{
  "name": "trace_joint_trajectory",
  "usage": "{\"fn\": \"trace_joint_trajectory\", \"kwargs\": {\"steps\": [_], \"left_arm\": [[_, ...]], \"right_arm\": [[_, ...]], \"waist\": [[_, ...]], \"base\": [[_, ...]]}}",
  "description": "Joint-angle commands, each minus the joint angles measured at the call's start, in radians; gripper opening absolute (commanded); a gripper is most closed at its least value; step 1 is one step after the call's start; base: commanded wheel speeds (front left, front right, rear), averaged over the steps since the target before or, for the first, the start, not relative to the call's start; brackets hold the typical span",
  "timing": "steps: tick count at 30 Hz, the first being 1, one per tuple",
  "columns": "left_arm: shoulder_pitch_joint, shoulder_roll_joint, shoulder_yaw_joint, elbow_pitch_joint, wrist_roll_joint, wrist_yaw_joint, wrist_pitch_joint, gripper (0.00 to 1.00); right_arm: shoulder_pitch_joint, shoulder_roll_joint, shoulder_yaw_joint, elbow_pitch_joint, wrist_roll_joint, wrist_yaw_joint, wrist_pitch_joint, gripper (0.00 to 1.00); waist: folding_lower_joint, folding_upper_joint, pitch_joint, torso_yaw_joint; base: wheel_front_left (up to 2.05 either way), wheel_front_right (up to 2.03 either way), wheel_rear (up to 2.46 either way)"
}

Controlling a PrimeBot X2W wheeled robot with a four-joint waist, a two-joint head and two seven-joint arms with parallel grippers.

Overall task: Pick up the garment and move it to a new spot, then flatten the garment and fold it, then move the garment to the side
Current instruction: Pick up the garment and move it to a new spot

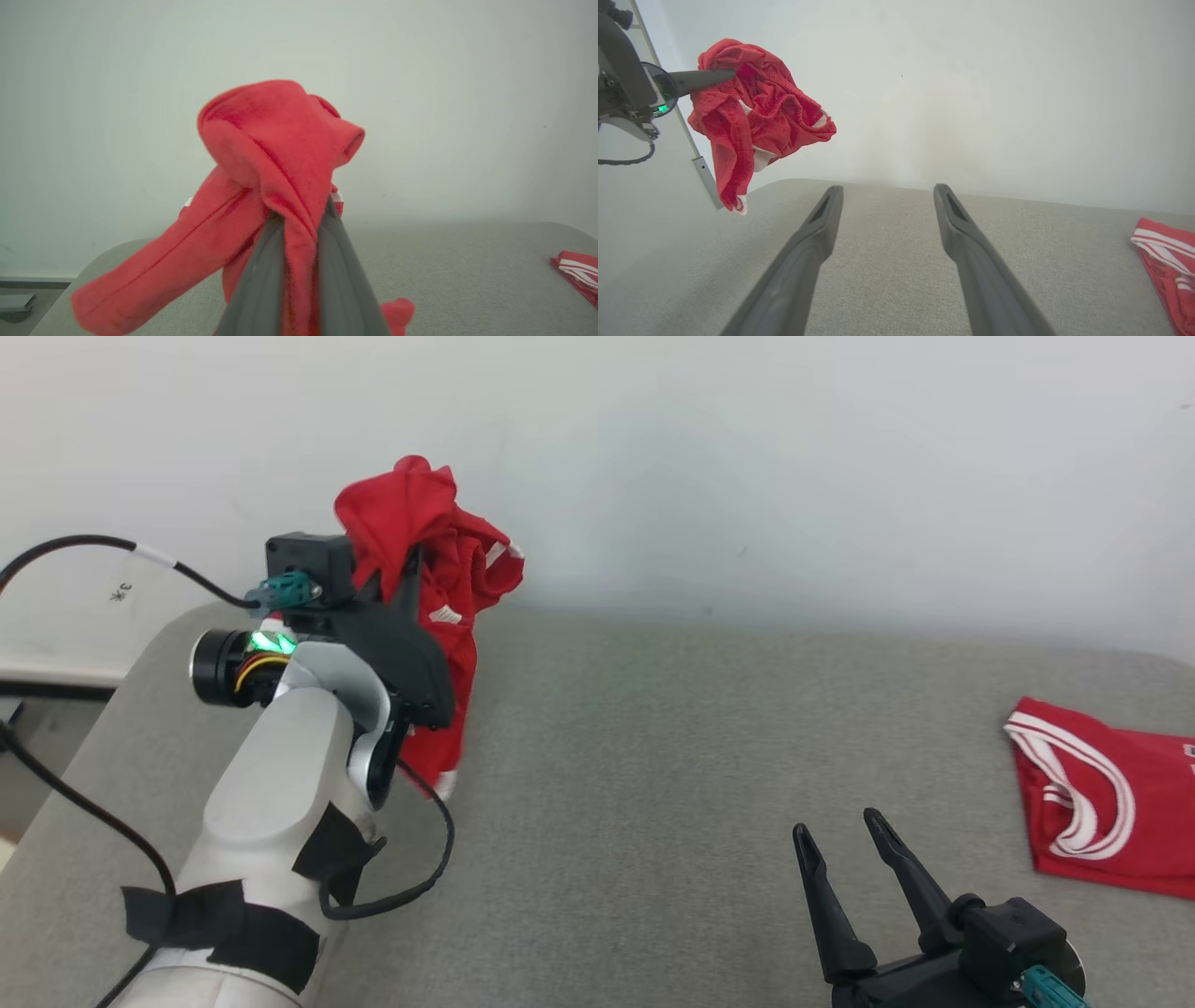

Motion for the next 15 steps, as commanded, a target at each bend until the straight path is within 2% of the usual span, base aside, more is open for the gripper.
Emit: {"fn": "trace_joint_trajectory", "kwargs": {"steps": [1, 2, 8, 11, 15], "left_arm": [[-0.003, -0.009, -0.018, -0.034, -0.020, -0.007, 0.006, 0.00], [-0.003, -0.009, -0.018, -0.034, -0.020, -0.007, 0.006, 0.00], [0.057, -0.009, -0.117, -0.198, -0.155, -0.013, 0.051, 0.00], [0.084, -0.009, -0.174, -0.277, -0.210, 0.015, 0.073, 0.00], [0.144, -0.007, -0.216, -0.346, -0.245, 0.073, 0.073, 0.00]], "right_arm": [[0.016, 0.001, -0.005, -0.004, -0.007, -0.003, 0.006, 1.00], [0.016, 0.001, -0.005, -0.004, -0.007, -0.003, 0.006, 1.00], [0.010, 0.001, -0.009, -0.028, -0.022, -0.003, 0.030, 1.00], [0.002, 0.000, -0.009, -0.040, -0.026, -0.003, 0.040, 1.00], [-0.002, -0.008, -0.006, -0.052, -0.028, -0.003, 0.048, 1.00]], "waist": [[0.0004, 0.0002, -0.063, -0.095], [0.0004, 0.0002, -0.063, -0.095], [0.0004, 0.0002, -0.046, -0.214], [0.0004, 0.0002, -0.022, -0.268], [0.0004, 0.0002, 0.000, -0.333]], "base": [[0.00, 0.00, 0.00], [0.00, 0.00, 0.00], [0.00, 0.00, 0.00], [0.00, 0.00, 0.00], [0.00, 0.00, 0.00]]}}
